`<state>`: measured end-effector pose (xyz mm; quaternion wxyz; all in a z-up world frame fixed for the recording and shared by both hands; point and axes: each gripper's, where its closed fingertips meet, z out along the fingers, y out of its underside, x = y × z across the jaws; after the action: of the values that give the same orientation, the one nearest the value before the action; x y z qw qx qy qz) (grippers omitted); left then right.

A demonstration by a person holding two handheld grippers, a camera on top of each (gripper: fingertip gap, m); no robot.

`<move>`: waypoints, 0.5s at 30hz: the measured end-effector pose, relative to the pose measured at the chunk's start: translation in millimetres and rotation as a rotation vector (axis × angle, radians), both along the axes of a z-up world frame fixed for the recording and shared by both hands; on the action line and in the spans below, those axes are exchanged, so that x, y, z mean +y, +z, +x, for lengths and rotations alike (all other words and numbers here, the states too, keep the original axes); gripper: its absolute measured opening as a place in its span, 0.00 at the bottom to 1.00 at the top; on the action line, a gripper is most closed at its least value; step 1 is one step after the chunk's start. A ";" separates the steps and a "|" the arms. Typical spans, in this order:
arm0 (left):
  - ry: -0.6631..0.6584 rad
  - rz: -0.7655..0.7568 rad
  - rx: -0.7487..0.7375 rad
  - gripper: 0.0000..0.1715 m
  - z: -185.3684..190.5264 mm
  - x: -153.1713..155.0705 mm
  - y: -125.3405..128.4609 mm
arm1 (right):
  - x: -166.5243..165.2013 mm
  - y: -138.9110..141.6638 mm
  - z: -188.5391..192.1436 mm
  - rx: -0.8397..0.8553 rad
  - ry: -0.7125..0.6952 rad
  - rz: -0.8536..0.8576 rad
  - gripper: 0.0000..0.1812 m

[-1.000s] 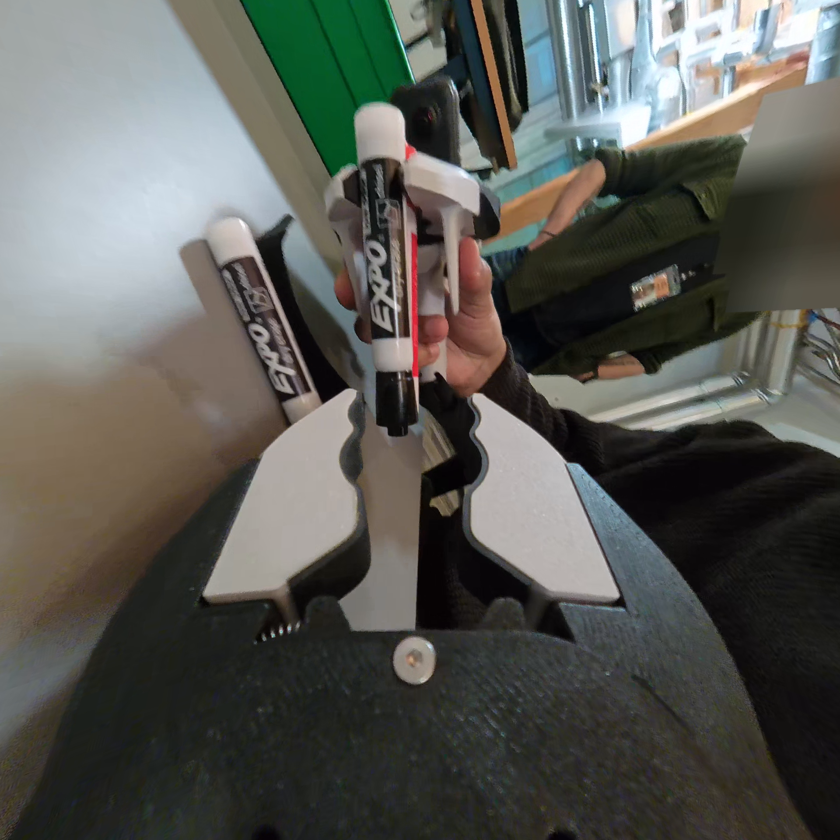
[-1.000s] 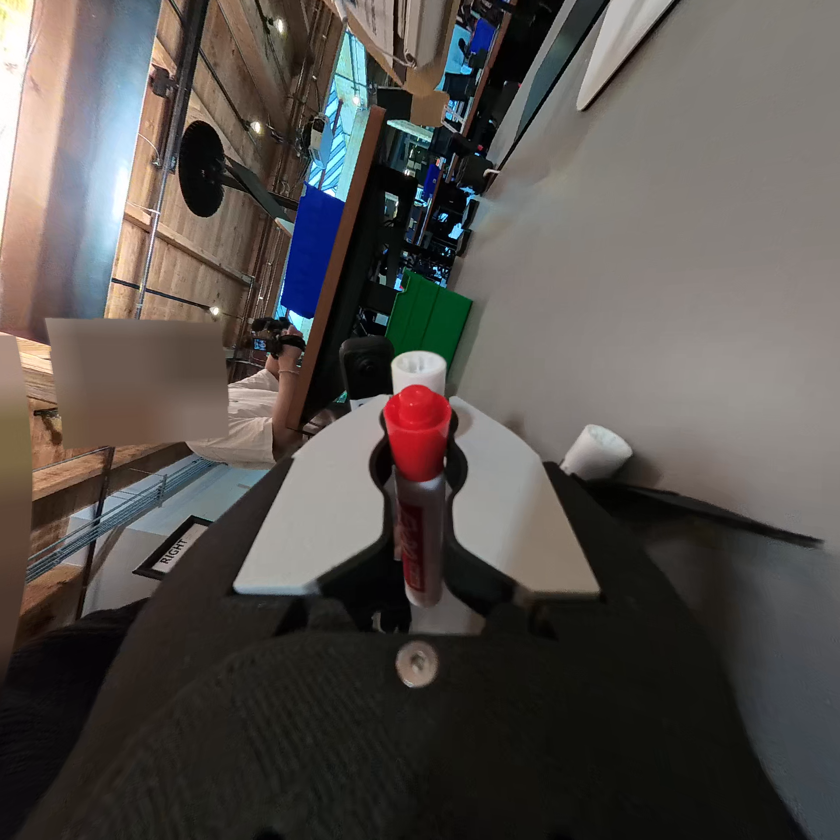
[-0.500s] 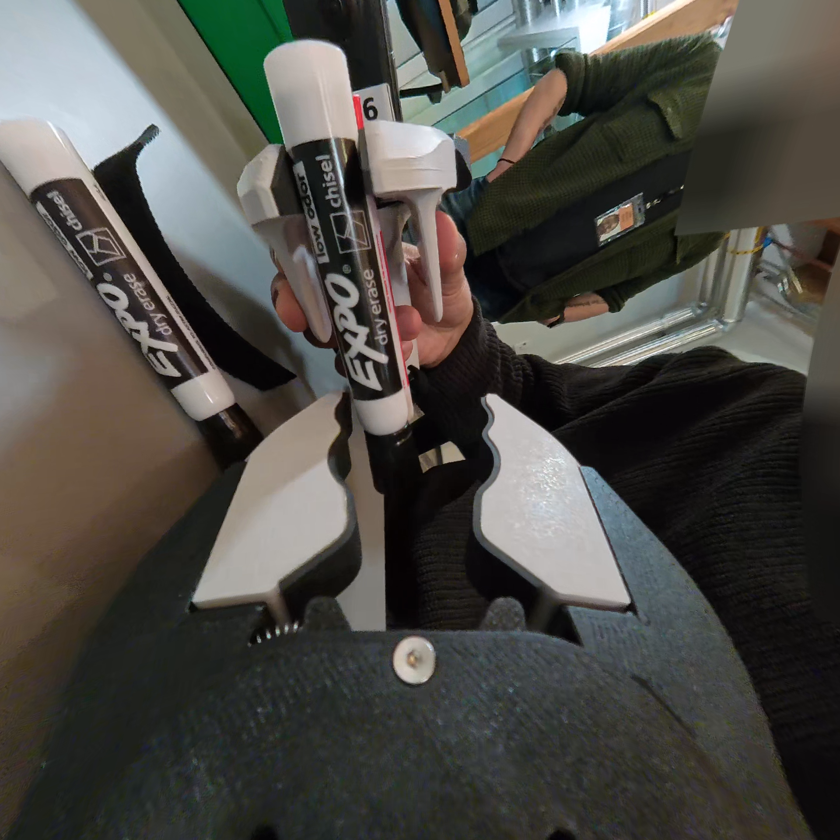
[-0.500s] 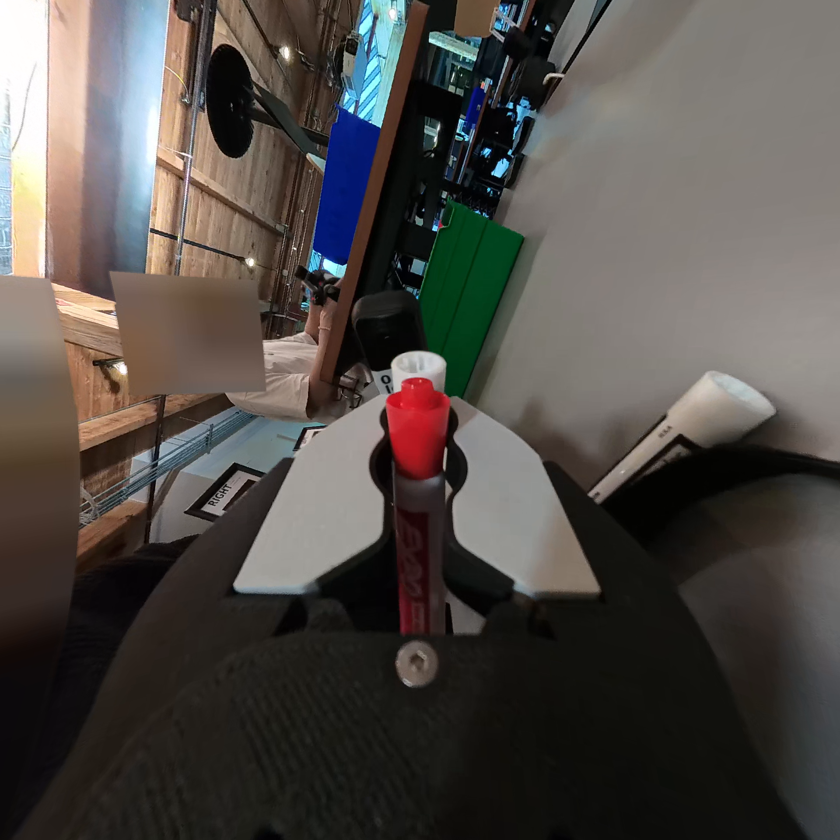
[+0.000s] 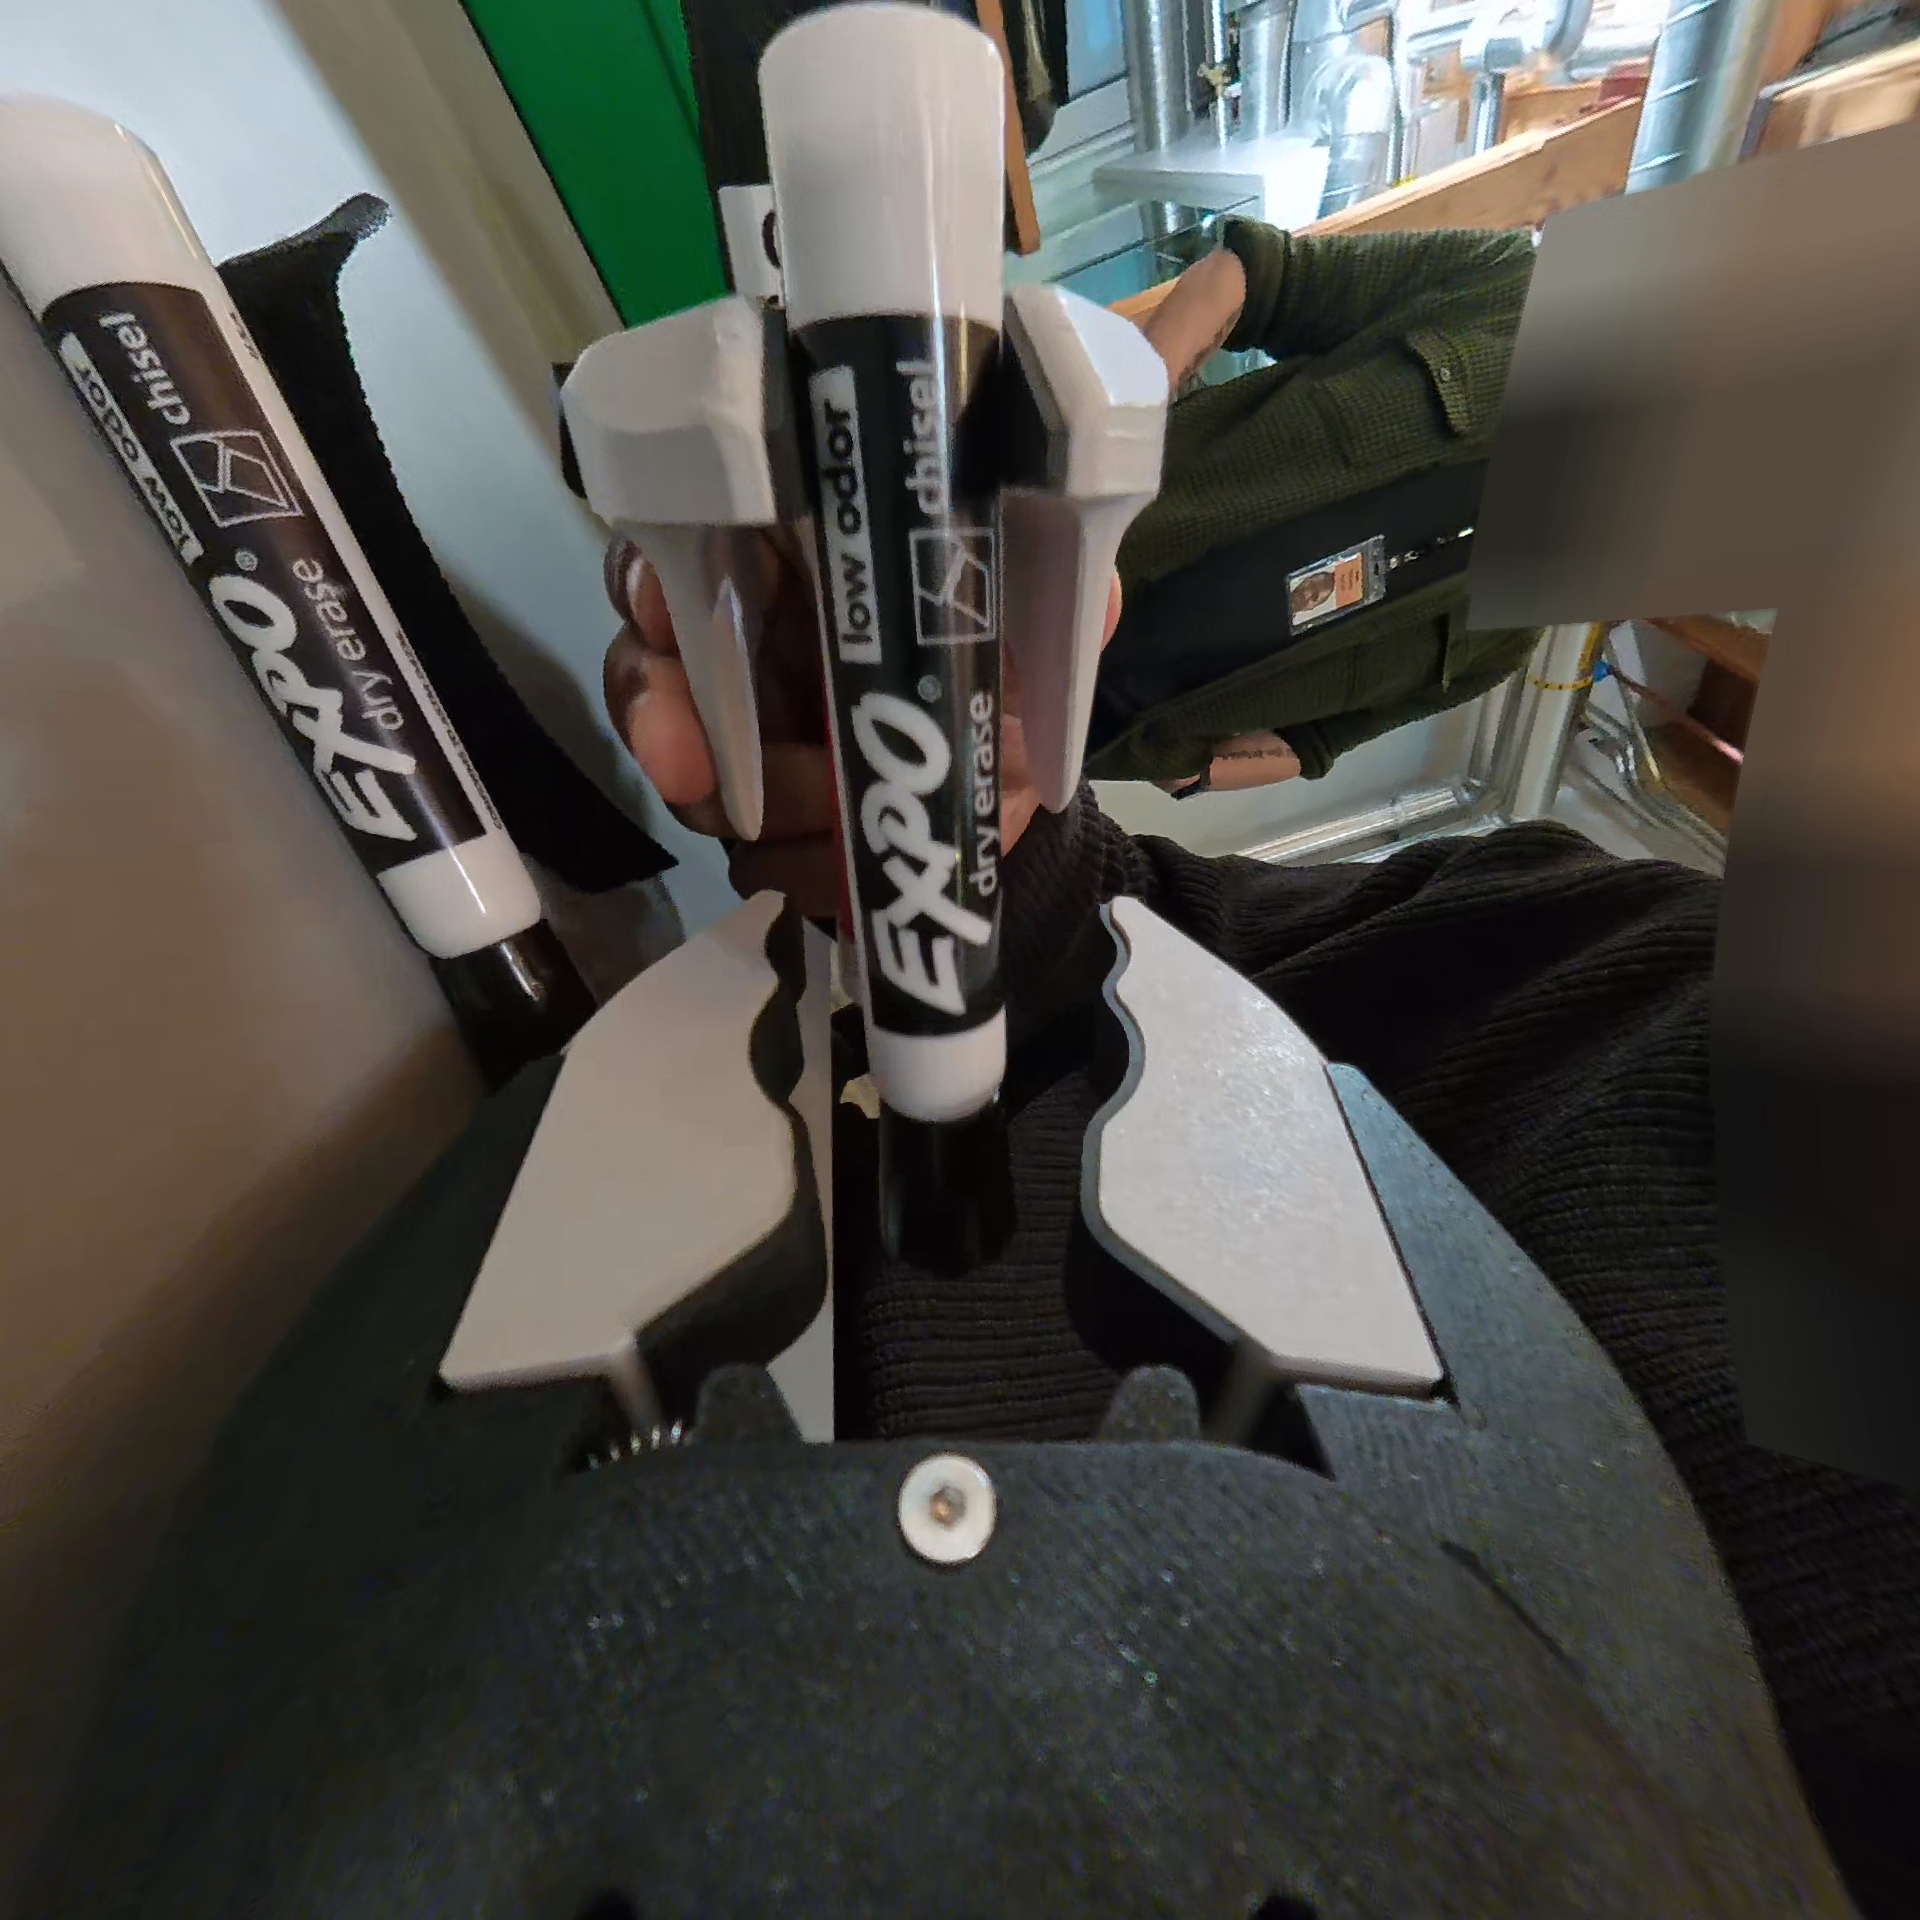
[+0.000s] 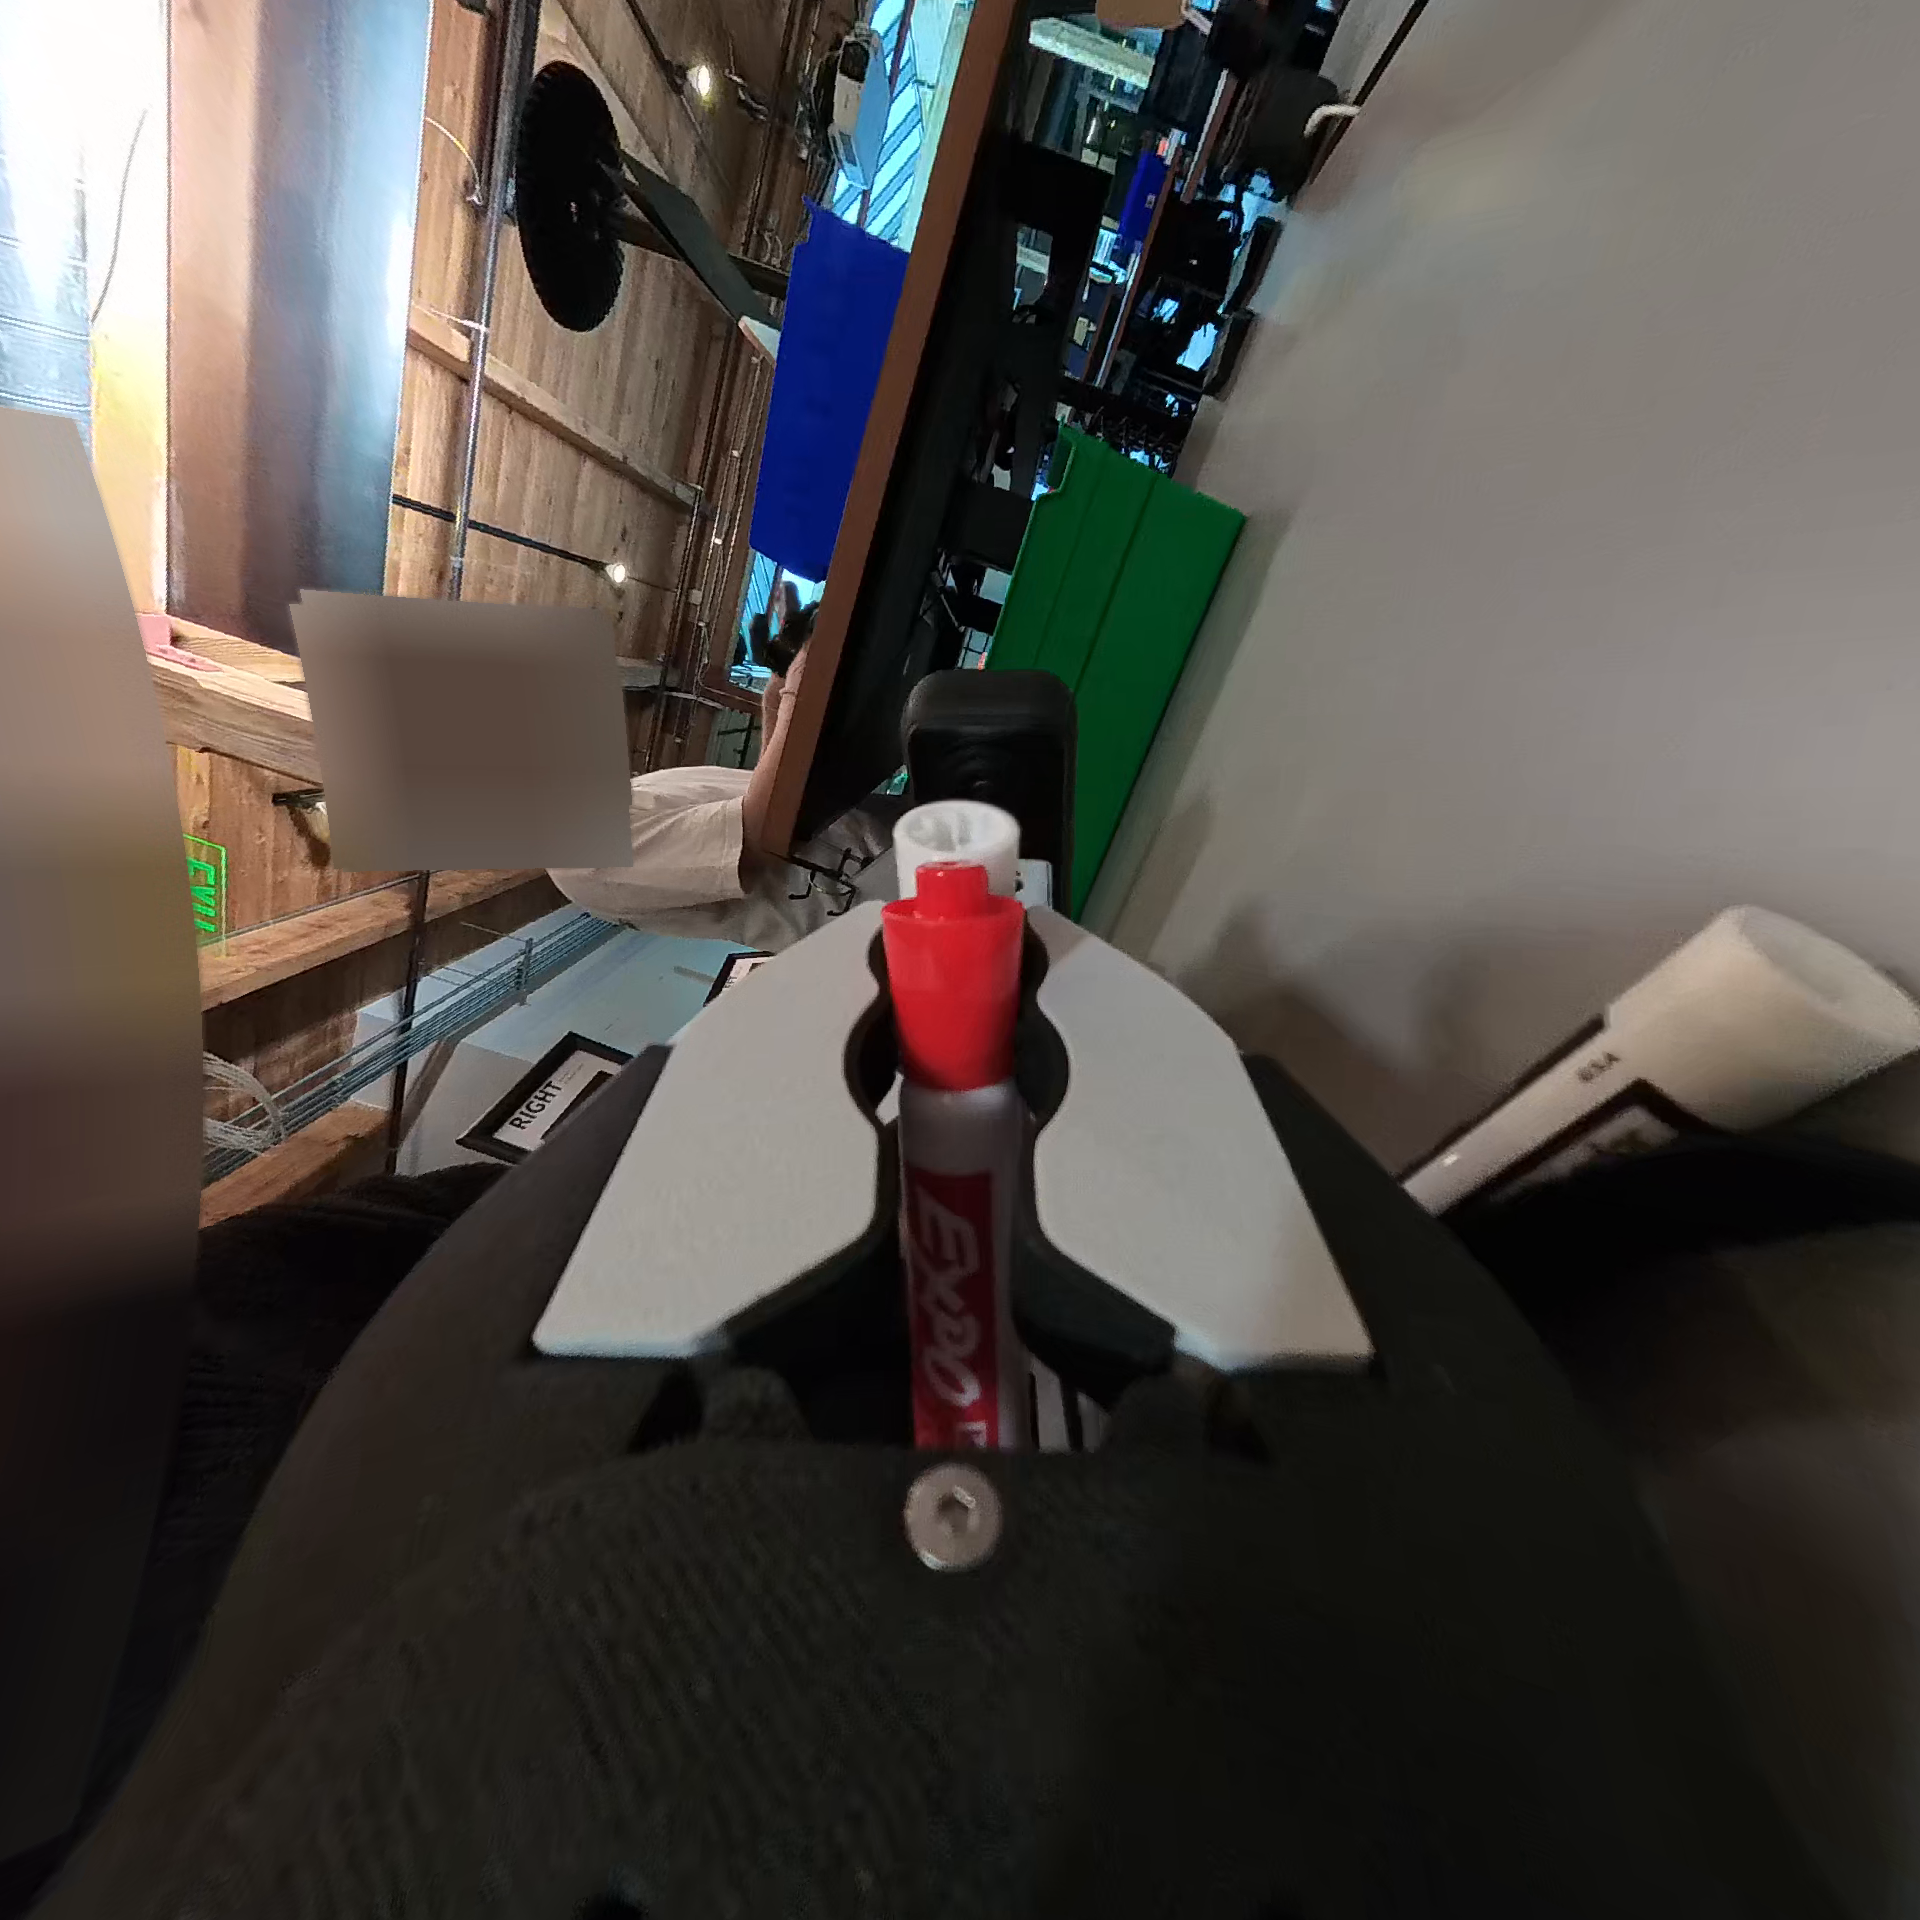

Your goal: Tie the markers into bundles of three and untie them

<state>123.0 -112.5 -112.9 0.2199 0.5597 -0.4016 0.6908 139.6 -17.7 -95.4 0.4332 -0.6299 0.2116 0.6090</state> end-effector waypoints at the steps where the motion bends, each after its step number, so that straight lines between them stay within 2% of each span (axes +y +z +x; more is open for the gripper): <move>1: 0.003 -0.013 0.001 0.31 0.4 0.3 0.9 | 0.3 -0.2 -2.1 0.001 0.005 0.001 0.11; 5: 0.007 -0.038 0.010 0.29 1.4 0.9 1.7 | 1.0 -2.2 -7.8 -0.038 0.014 0.008 0.11; 12: 0.014 -0.031 0.025 0.14 2.3 1.5 -1.6 | 1.1 -2.9 -5.3 -0.082 -0.003 0.015 0.11; 15: 0.013 -0.029 0.034 0.11 2.5 1.1 -3.7 | 0.6 -3.0 -7.2 -0.085 0.007 0.016 0.11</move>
<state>125.5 -111.4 -116.6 0.2303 0.5706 -0.3843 0.6883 132.4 -17.1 -98.4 0.4444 -0.6526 0.1859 0.5848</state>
